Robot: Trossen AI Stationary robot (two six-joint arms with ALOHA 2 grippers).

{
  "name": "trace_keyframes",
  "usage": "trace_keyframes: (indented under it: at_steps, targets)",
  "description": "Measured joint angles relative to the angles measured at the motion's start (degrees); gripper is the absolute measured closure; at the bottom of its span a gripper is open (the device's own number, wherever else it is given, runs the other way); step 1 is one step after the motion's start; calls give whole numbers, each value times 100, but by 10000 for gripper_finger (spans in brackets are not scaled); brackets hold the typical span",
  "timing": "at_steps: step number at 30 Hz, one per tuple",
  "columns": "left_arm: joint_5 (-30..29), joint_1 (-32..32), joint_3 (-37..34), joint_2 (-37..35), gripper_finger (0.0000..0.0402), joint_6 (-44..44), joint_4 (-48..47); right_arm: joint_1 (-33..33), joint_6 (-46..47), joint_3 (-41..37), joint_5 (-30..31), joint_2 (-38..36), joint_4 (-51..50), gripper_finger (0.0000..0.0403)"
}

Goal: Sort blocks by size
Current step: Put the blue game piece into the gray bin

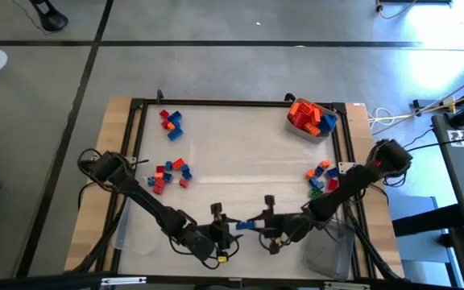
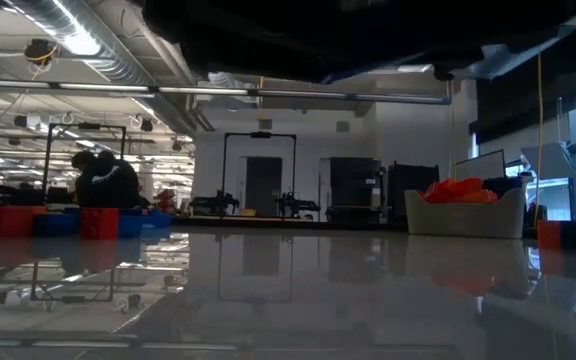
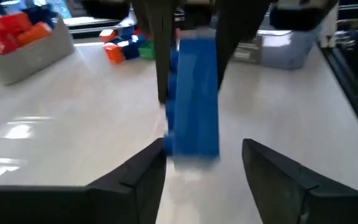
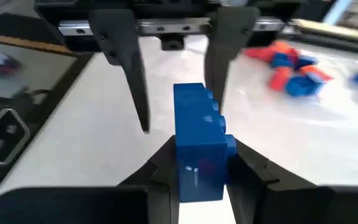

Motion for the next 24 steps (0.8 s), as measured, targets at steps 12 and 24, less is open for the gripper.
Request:
trace_keyframes:
  at_steps: [12, 24]
  targets:
    - [79, -178, 3, -4, 192, -362, -887, -435, 199, 7, 2398, -2260, -2972, 308]
    - [40, -119, -1, 191, 192, -321, -843, -2816, 475, 4, 2343, -3254, -4838, 301]
